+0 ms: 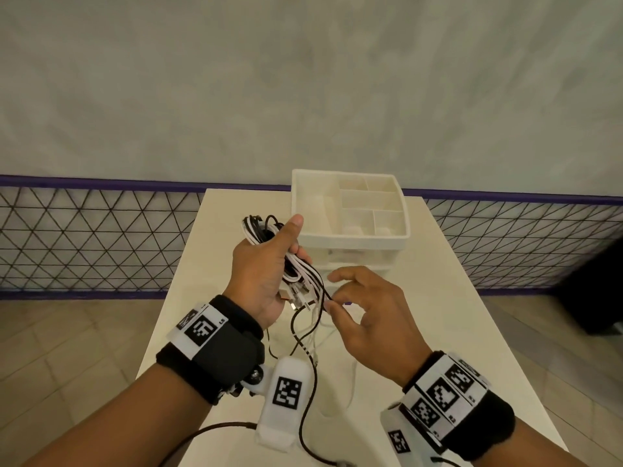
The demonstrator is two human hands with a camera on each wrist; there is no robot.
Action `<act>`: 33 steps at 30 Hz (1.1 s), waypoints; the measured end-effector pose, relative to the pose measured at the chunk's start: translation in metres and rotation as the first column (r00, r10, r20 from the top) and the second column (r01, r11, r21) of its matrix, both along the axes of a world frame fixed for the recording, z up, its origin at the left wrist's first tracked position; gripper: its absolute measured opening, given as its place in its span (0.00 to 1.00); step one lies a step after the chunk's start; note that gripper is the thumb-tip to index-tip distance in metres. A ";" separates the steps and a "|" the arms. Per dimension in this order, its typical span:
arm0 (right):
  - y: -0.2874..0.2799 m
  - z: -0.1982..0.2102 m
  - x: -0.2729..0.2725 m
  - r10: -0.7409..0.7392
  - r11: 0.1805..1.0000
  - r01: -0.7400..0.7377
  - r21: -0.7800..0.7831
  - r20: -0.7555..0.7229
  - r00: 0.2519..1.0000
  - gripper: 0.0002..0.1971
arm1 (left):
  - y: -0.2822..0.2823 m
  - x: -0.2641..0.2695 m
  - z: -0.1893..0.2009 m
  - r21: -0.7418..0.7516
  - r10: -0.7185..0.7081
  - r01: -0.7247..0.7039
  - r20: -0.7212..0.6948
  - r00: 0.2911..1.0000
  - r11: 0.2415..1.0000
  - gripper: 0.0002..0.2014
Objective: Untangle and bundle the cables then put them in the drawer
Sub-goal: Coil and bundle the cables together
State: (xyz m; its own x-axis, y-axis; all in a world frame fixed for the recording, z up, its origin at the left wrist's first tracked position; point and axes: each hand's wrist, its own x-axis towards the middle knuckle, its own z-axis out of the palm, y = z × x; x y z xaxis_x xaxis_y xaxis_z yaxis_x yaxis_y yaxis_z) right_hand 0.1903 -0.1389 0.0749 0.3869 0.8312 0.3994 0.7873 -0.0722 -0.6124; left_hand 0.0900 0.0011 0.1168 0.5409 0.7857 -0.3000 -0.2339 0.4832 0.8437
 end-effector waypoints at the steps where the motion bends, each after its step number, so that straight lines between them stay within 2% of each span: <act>1: -0.002 -0.001 0.003 0.007 1.000 -0.008 -0.024 -0.014 1.000 0.05 | 0.001 -0.001 0.000 -0.007 -0.003 0.003 0.000 1.000 1.000 0.17; 3: -0.005 -0.001 0.006 0.014 0.999 -0.018 -0.049 -0.072 0.997 0.04 | 0.002 -0.002 0.000 -0.016 -0.024 0.024 0.010 1.000 1.000 0.19; 6: -0.004 0.010 0.005 0.023 0.989 -0.063 -0.131 -0.286 0.958 0.28 | -0.002 0.000 0.001 -0.005 -0.100 0.100 0.009 0.995 0.995 0.22; 7: -0.001 0.014 0.003 0.050 0.981 -0.115 -0.159 -0.366 0.929 0.32 | -0.004 0.001 0.002 0.005 -0.130 0.130 -0.007 0.991 0.991 0.22; 8: 0.003 0.017 -0.001 0.090 0.972 -0.174 -0.159 -0.431 0.898 0.32 | -0.007 0.001 0.003 0.010 -0.155 0.155 -0.017 0.988 0.988 0.22; 10: 0.008 0.018 -0.002 0.144 0.958 -0.250 -0.137 -0.527 0.838 0.25 | -0.007 0.002 0.004 0.007 -0.187 0.187 -0.016 0.982 0.982 0.22; 13: 0.003 0.019 0.009 0.150 0.930 -0.326 -0.171 -0.633 0.760 0.15 | 0.000 -0.004 0.004 0.018 -0.206 0.207 -0.033 0.978 0.978 0.23; 16: -0.005 0.026 0.017 0.165 0.865 -0.404 -0.298 -0.591 0.790 0.11 | 0.005 -0.013 0.000 0.070 -0.245 0.255 -0.128 0.961 0.964 0.22; 19: -0.005 0.027 0.019 0.204 0.830 -0.435 -0.349 -0.536 0.819 0.09 | 0.006 -0.017 0.001 0.093 -0.287 0.314 -0.230 0.930 0.945 0.21; 23: -0.007 0.027 0.019 0.190 0.863 -0.377 -0.337 -0.476 0.859 0.08 | 0.010 -0.020 0.002 0.143 -0.310 0.348 -0.230 0.922 0.927 0.19; 26: -0.003 0.033 0.014 0.255 0.839 -0.396 -0.373 -0.373 0.892 0.11 | 0.004 -0.023 0.008 0.253 -0.429 0.492 -0.268 0.863 0.833 0.12; 28: 0.000 0.038 0.008 0.306 0.809 -0.416 -0.415 -0.308 0.901 0.08 | -0.002 -0.024 0.010 0.282 -0.509 0.585 -0.302 0.806 0.760 0.07; 30: 0.004 0.038 0.005 0.307 0.816 -0.396 -0.420 -0.267 0.914 0.04 | -0.003 -0.025 0.009 0.309 -0.543 0.622 -0.307 0.781 0.719 0.09; 31: 0.004 0.036 0.005 0.281 0.833 -0.372 -0.409 -0.267 0.922 0.06 | -0.002 -0.026 0.006 0.308 -0.552 0.623 -0.292 0.781 0.719 0.07; 33: 0.004 0.036 0.008 0.226 0.861 -0.337 -0.381 -0.309 0.924 0.07 | -0.002 -0.030 0.001 0.305 -0.549 0.610 -0.268 0.792 0.731 0.12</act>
